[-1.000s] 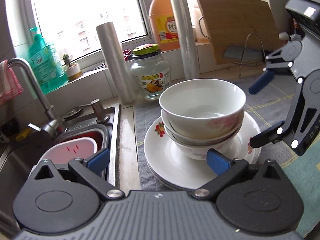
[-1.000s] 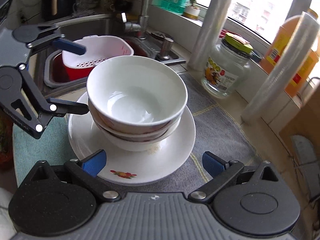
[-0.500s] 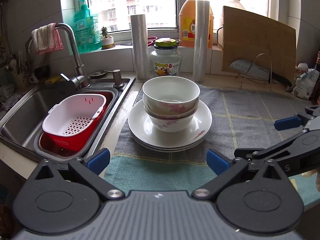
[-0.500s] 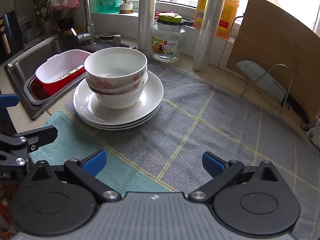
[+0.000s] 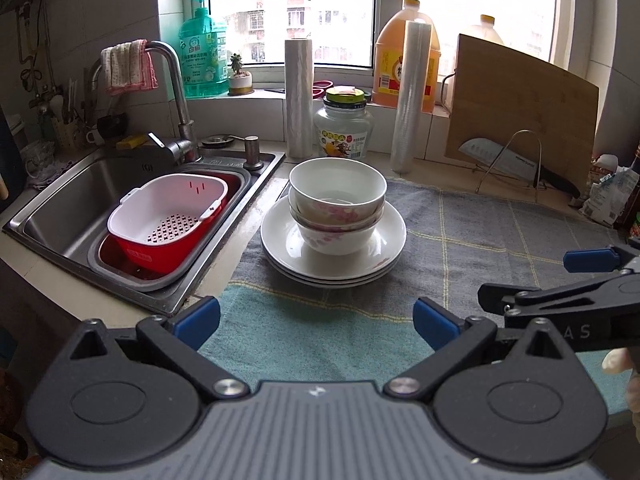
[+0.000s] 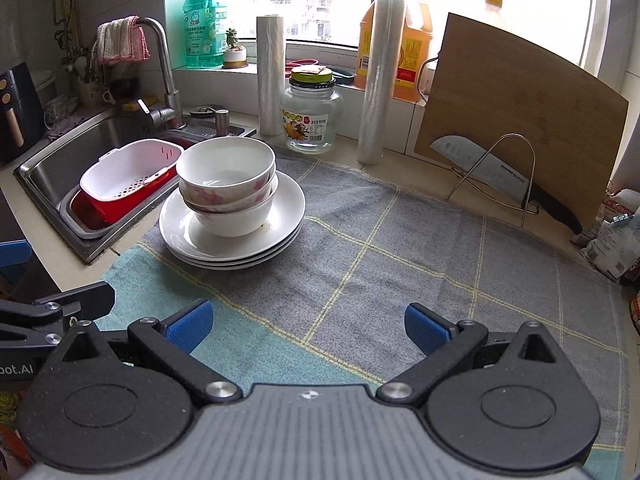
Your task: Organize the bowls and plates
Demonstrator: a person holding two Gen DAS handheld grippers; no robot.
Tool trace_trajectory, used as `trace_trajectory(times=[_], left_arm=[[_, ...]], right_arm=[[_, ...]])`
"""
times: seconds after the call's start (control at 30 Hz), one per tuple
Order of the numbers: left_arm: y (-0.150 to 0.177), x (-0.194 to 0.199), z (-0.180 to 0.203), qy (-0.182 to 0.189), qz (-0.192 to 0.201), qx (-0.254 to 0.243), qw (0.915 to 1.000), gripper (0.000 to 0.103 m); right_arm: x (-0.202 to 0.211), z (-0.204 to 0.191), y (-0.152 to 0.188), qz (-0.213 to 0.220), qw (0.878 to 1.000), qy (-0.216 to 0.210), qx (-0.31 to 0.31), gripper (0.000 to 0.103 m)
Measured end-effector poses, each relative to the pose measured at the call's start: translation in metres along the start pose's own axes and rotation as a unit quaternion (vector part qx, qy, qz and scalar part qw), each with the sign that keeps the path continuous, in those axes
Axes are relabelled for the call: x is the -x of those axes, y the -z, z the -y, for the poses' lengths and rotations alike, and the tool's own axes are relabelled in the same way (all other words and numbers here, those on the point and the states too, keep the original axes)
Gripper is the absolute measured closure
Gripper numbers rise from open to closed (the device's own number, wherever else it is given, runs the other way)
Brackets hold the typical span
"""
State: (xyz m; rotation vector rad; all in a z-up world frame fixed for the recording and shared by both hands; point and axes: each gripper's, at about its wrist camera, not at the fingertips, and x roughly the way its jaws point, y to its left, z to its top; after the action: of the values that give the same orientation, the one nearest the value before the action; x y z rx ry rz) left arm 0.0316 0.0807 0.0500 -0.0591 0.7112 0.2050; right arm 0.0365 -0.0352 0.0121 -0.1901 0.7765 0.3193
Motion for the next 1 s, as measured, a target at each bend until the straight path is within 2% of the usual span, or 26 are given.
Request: trace_trajectory(times=[1.0], left_arm=[[-0.004, 0.008, 0.001, -0.001, 0.007, 0.005, 1.0000, 0.001]], right_arm=[[0.012, 0.001, 0.000, 0.010, 1.000, 0.008, -0.019, 0.000]])
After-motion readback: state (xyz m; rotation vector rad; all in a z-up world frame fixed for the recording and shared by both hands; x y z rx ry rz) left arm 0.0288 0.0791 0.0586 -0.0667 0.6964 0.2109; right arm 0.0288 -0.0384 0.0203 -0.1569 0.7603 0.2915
